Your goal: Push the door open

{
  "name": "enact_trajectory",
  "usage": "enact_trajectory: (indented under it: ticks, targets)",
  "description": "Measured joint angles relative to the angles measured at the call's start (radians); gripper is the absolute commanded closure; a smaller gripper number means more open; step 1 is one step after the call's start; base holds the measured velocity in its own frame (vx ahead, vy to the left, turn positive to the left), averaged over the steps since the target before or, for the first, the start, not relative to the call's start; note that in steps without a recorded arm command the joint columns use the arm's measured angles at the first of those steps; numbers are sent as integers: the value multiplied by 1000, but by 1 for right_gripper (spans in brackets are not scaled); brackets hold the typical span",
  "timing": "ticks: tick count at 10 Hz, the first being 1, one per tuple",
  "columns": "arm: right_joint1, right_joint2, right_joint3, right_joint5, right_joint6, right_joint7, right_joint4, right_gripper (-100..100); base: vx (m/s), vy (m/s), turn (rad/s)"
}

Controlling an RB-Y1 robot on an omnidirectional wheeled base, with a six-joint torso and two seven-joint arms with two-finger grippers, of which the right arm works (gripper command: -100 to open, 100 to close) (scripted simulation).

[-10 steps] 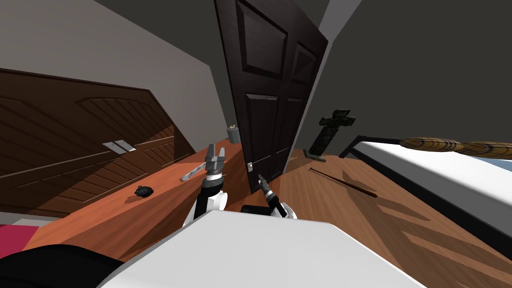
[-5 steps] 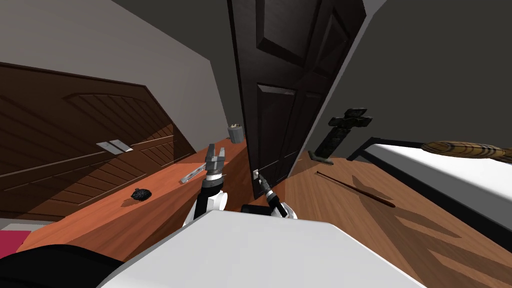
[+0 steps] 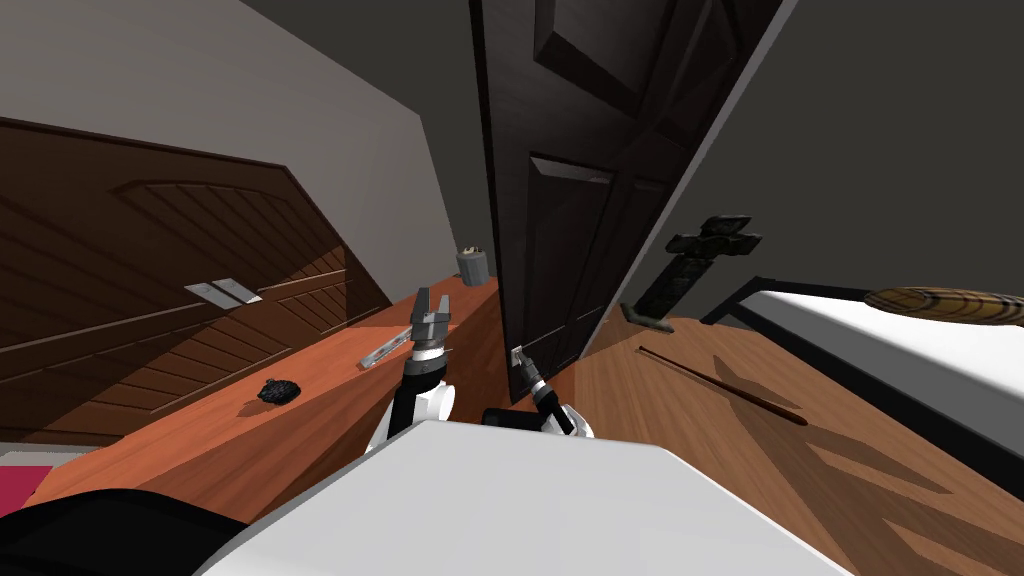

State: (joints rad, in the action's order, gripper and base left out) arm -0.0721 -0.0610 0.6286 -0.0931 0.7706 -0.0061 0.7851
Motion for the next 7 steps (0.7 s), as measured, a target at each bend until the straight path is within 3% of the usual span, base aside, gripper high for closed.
enact_trajectory:
  ticks: [3,5,7]
  targets:
    - [4,-2,1,0,-3,0,-3,100,-8,-5,-3]
    - [0,3,-9,-1,8,4,-27,100,83,120,-56]
    - [4,1,-30,-5,1,10,-27,100,118,140,-42]
